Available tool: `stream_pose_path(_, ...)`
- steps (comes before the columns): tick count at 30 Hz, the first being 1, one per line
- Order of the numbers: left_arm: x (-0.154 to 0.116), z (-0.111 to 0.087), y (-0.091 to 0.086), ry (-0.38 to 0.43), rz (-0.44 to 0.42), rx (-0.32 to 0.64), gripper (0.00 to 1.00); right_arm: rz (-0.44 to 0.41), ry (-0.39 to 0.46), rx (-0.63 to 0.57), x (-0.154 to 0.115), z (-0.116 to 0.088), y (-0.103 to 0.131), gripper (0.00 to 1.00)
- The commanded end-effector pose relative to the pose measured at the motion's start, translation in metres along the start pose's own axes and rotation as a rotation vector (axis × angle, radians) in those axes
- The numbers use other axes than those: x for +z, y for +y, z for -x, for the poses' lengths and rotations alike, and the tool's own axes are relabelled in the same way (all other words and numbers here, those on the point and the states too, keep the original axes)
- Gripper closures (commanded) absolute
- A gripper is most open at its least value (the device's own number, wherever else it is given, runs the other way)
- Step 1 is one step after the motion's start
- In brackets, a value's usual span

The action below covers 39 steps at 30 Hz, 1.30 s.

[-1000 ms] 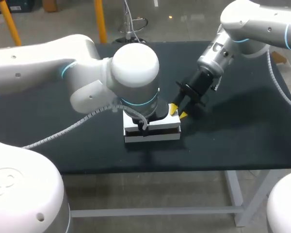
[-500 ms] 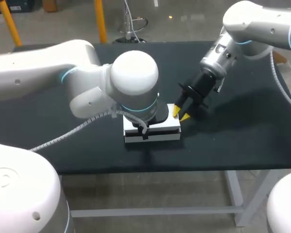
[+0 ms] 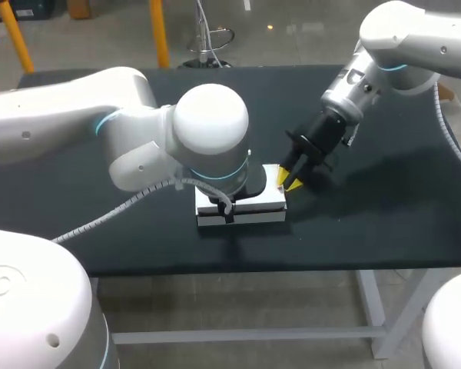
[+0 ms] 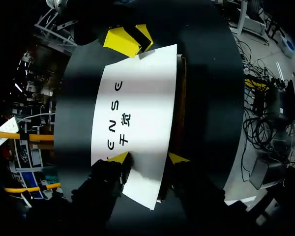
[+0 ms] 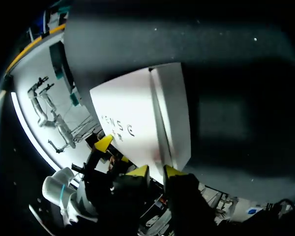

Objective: Assemble the packaging by folding the flat box into shape, placing the metal phone stand inside, and closing the box properly

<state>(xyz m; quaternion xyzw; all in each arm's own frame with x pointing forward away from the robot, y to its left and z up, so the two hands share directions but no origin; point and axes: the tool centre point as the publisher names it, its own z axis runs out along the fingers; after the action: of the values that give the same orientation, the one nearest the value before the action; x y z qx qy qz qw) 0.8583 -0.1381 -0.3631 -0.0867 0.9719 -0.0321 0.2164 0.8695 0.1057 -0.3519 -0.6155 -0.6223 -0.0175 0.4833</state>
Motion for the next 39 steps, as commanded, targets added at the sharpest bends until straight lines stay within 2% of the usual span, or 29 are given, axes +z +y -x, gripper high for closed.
stream_pose_path(1,0.0,-0.002,0.0,-0.005,0.004,-0.001,0.51,0.051,-0.007,-0.016,0.001,-0.004,-0.016,1.0)
stream_pose_path(10,-0.003,-0.002,0.0,-0.006,0.003,-0.002,0.51,0.092,-0.034,-0.053,0.009,-0.009,-0.026,1.0)
stream_pose_path(19,-0.004,-0.003,-0.001,-0.003,0.004,0.004,0.51,0.095,-0.068,-0.065,0.021,-0.009,-0.023,1.0)
stream_pose_path(39,-0.005,-0.007,-0.001,0.009,0.008,0.004,0.5,0.089,-0.064,-0.059,0.026,-0.005,-0.016,1.0)
